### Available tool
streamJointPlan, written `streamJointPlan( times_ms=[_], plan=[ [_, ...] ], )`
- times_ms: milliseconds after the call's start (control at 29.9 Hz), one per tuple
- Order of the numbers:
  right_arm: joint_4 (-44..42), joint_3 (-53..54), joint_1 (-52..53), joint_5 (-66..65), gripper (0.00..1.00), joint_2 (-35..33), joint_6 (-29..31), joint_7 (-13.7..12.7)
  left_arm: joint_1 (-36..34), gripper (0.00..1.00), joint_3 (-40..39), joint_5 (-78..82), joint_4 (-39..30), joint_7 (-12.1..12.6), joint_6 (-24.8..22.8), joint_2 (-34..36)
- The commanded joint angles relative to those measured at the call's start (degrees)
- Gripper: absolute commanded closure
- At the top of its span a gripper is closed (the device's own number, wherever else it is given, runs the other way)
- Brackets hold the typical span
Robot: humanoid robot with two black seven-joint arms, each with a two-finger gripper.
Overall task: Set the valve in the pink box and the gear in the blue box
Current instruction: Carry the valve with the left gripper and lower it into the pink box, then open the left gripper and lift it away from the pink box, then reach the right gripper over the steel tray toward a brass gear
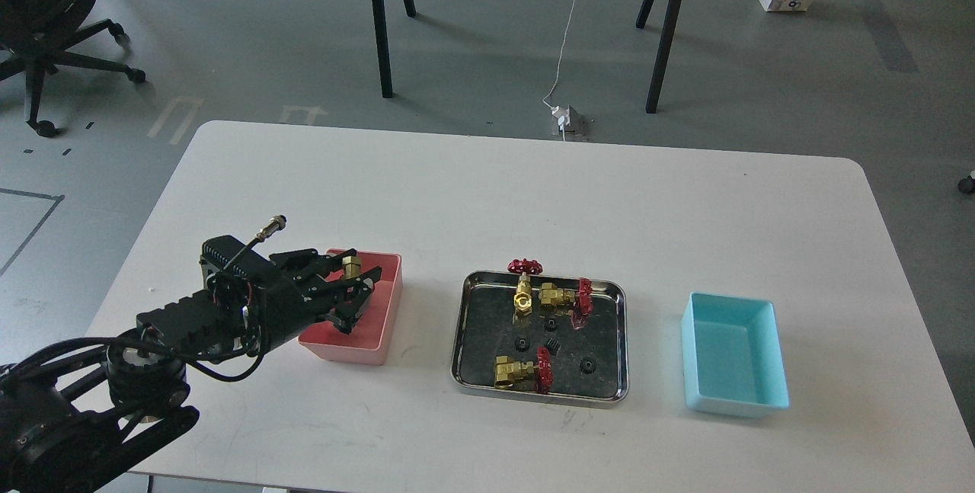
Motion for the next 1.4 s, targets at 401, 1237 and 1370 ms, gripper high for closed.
streamJointPlan(
  times_ms=[401, 1237, 1370],
  plan=[
    [2.08, -0.12, 0.01, -3.78, 0.02, 2.21, 0.92, -0.18, -3.20, 0.00, -11.00, -15.71, 1.59, 0.14, -1.50, -2.24],
    [43.04, -30.09, -7.28, -82.36, 0.02, 11.34, 19.69, 0.09, -55.34, 0.01, -17.51, -61.44, 44.92, -1.18, -8.54, -6.90],
    [39.45, -30.79, -12.46, -88.15, 0.02, 17.13, 19.69, 0.09, -55.77, 0.01, -17.51, -62.14, 44.92, -1.09, -6.96, -6.99]
  ],
)
